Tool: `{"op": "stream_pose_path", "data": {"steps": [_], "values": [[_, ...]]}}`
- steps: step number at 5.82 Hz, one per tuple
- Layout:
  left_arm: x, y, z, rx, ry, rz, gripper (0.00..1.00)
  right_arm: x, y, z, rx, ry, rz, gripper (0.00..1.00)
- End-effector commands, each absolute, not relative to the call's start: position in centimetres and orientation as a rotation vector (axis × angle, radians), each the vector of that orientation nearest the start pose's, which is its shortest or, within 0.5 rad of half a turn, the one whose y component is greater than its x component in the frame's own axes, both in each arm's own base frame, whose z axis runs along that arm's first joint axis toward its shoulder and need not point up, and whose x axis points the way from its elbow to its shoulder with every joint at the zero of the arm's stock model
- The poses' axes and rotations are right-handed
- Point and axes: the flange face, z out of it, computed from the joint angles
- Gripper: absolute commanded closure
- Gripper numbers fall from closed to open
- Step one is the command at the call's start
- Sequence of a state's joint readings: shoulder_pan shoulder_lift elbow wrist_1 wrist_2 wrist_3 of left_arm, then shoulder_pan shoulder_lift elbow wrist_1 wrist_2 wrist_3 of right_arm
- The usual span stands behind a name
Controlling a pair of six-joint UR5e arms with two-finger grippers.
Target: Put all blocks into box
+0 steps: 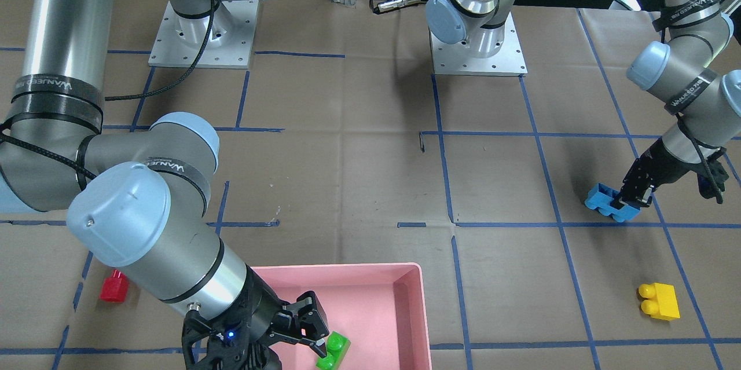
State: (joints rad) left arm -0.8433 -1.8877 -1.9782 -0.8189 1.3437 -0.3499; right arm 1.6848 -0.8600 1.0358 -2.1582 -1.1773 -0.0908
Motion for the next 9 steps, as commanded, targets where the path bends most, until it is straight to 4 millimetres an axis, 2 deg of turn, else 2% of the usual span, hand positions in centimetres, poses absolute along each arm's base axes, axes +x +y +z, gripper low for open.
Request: {"op": "stream_pose_path", "data": {"steps": [1, 2, 3, 4, 5, 6, 7, 8, 9], "values": [[23.4, -50.0, 21.7, -1.733, 2.908, -0.128, 1.00, 25.8, -75.9, 37.9, -0.387, 2.692, -0.499, 0.00], [23.8, -51.2, 25.1, -1.706, 2.904, -0.227, 1.00, 23.2, -75.2, 38.9, -0.499, 2.806, -0.445, 0.00], [23.3, -52.7, 29.4, -1.653, 2.934, -0.239, 1.00, 18.0, -73.0, 41.5, -0.557, 2.892, -0.289, 0.00], [17.4, -55.9, 35.4, -1.400, 3.058, -0.265, 1.00, 12.8, -70.2, 44.3, -0.488, 2.916, -0.209, 0.00], [11.1, -58.5, 40.2, -1.201, 3.144, -0.263, 1.00, 8.2, -66.6, 45.2, -0.472, 3.001, -0.169, 0.01], [4.7, -61.2, 43.8, -1.011, 3.223, -0.285, 1.00, 2.5, -64.1, 43.8, -0.354, 3.086, -0.145, 0.01], [-1.0, -63.8, 43.8, -0.853, 3.283, -0.215, 1.00, -0.8, -63.5, 40.2, -0.278, 3.123, -0.190, 0.02], [-6.2, -66.6, 42.5, -0.631, 3.330, -0.182, 1.00, -3.3, -62.6, 35.7, -0.203, 3.177, -0.213, 0.02], [-11.5, -68.1, 41.3, -0.432, 3.357, -0.165, 1.00, -3.7, -61.8, 31.4, -0.127, 3.177, -0.201, 0.02]]}}
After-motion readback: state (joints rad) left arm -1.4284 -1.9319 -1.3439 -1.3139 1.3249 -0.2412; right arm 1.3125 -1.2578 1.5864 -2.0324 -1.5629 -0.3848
